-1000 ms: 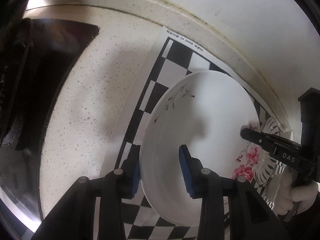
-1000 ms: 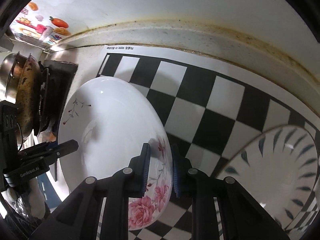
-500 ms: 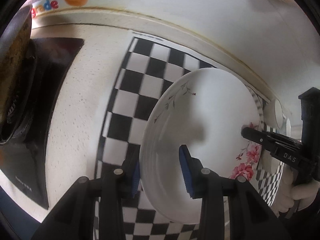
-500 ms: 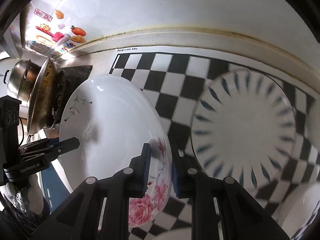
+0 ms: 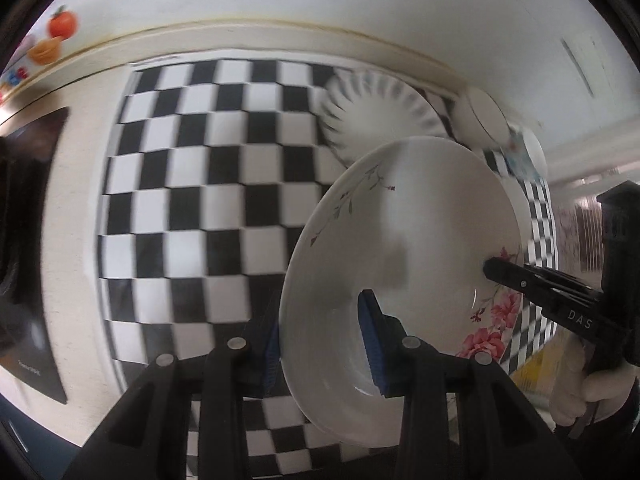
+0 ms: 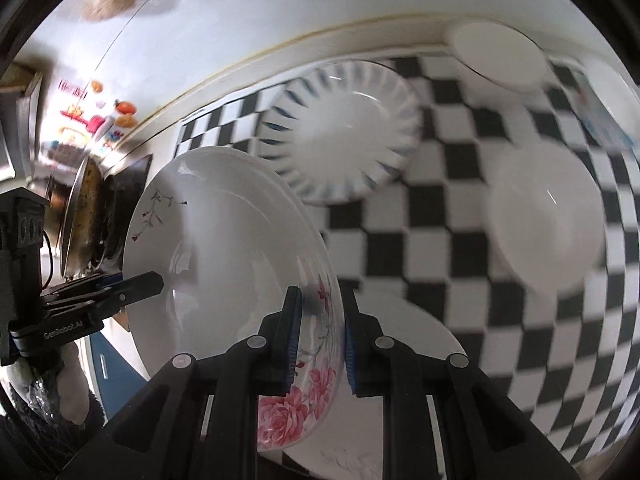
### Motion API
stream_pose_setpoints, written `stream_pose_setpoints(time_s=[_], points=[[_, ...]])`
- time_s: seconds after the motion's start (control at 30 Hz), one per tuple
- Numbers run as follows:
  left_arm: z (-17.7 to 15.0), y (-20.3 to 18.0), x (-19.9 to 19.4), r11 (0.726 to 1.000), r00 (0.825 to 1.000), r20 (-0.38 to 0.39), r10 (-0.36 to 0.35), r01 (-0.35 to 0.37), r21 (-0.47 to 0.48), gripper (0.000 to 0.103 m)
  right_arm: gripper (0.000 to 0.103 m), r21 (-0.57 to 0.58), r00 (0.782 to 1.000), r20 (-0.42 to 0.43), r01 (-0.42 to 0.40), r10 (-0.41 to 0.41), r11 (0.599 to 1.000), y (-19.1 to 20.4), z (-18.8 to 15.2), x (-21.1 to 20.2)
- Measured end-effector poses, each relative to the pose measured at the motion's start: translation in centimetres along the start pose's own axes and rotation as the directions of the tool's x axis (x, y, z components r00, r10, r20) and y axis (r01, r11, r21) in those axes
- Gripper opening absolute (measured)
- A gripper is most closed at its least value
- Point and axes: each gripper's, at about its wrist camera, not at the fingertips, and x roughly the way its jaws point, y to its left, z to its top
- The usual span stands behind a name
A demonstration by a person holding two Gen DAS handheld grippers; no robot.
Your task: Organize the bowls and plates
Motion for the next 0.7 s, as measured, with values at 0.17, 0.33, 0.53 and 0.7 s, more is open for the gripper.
stream_pose_setpoints(time_s=[0.17, 0.33, 0.53, 0.7], points=[[-1.1, -3.6, 2.5, 0.997, 0.999, -0.053, 0.001, 0.004, 0.081, 0.033, 0.021, 0.076, 1.0, -0.007, 0.012, -0.012, 0.997, -4.3, -3.7, -0.5], [-2.4, -6.0, 5.2, 0.993, 0.994, -0.111, 0.012, 0.001, 0.121, 0.033, 0.021, 0.141, 0.999, -0.036, 0.018, -0.013, 0.99, -7.4, -6.8, 0.4], [-4.1, -7.8, 7.4, 0.987, 0.987, -0.156, 0.048, -0.023, 0.157, 0.033, 0.021, 0.171, 0.998, -0.054, 0.03, -0.021, 0.985, -9.6, -8.5, 1.1], [-4.7, -8.3, 8.4, 0.985, 0.981, -0.176, 0.075, -0.046, 0.167, 0.033, 0.021, 0.168, 0.998, -0.065, 0.033, -0.022, 0.985, -10.3, -8.9, 1.4]])
